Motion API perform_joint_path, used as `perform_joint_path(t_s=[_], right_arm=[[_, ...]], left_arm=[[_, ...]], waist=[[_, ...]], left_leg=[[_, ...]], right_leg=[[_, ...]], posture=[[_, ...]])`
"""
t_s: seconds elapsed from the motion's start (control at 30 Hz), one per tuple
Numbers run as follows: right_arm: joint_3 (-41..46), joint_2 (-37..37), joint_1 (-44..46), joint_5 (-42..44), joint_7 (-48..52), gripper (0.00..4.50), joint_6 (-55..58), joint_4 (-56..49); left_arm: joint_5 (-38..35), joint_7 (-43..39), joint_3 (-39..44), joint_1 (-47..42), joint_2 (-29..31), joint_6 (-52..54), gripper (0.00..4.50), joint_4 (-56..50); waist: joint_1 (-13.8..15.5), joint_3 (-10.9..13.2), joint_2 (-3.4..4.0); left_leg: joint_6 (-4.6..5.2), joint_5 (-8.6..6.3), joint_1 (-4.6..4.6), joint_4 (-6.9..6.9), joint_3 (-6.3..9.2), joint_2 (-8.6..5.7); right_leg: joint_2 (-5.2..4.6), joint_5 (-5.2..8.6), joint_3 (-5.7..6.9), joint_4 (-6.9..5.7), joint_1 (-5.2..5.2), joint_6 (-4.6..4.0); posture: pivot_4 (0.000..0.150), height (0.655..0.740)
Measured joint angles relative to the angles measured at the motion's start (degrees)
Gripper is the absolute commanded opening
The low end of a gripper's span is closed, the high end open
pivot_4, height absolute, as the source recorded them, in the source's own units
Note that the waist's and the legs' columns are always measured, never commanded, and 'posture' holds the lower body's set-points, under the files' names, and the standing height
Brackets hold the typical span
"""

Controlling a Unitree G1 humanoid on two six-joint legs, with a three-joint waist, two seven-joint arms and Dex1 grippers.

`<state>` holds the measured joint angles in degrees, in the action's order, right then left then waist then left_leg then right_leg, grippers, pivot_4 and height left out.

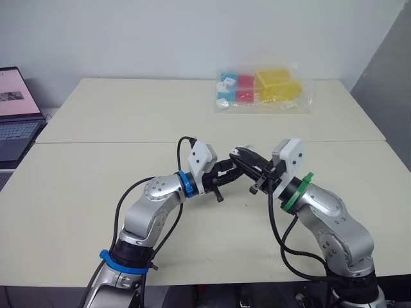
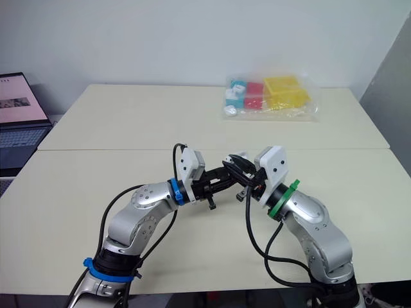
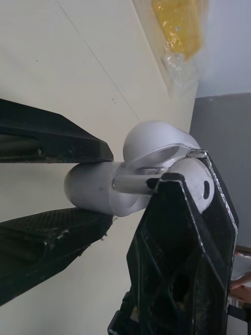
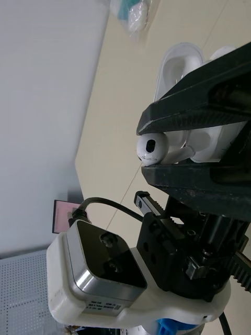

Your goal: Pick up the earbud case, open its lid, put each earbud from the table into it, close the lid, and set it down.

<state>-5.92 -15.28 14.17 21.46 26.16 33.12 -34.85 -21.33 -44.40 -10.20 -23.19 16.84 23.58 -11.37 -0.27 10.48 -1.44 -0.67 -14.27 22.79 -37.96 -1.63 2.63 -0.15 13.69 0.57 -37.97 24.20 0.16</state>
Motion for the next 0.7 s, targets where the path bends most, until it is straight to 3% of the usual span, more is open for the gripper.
perform_joint_path(t_s=[0.7], right_arm=[[-0.74,-2.56,-2.47,-0.63,0.87,0.43,-3.63,1.3]], left_arm=[[-0.42,-0.02,-0.2,0.05,0.3,1.39,0.81,-0.24]], waist=[[0.0,0.0,0.0]], left_leg=[[0.0,0.0,0.0,0.0,0.0,0.01]], right_leg=[[0.0,0.0,0.0,0.01,0.0,0.0]], posture=[[0.15,0.74]])
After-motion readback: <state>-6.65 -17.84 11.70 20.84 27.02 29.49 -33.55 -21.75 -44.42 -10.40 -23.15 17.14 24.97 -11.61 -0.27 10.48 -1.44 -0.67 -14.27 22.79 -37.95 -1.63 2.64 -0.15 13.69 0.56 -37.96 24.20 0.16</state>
